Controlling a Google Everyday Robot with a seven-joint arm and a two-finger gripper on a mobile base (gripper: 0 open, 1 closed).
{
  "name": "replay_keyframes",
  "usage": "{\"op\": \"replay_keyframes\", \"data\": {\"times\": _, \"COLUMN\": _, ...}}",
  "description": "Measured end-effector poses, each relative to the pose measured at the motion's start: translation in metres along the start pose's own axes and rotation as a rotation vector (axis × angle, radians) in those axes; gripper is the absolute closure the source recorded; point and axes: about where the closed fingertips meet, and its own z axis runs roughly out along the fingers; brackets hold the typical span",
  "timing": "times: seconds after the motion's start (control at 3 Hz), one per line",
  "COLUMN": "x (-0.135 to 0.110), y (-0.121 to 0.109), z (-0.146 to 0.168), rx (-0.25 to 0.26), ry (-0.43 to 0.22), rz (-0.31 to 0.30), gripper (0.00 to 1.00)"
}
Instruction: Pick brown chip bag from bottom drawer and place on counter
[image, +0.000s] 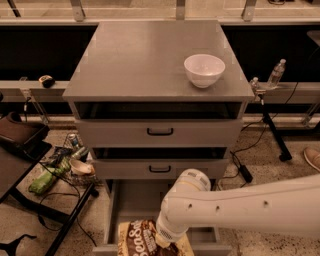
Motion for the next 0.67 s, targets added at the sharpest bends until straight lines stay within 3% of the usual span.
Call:
{"op": "replay_keyframes", "data": {"times": 0.33, "x": -0.007, "y": -0.011, "z": -0.098, "rx": 0.088, "ry": -0.091, "rz": 0.142, "gripper": 1.00}}
{"op": "replay_keyframes", "data": {"times": 0.67, "x": -0.005, "y": -0.040, "z": -0.194, "rx": 0.245, "ry": -0.199, "rz": 0.259, "gripper": 1.00}}
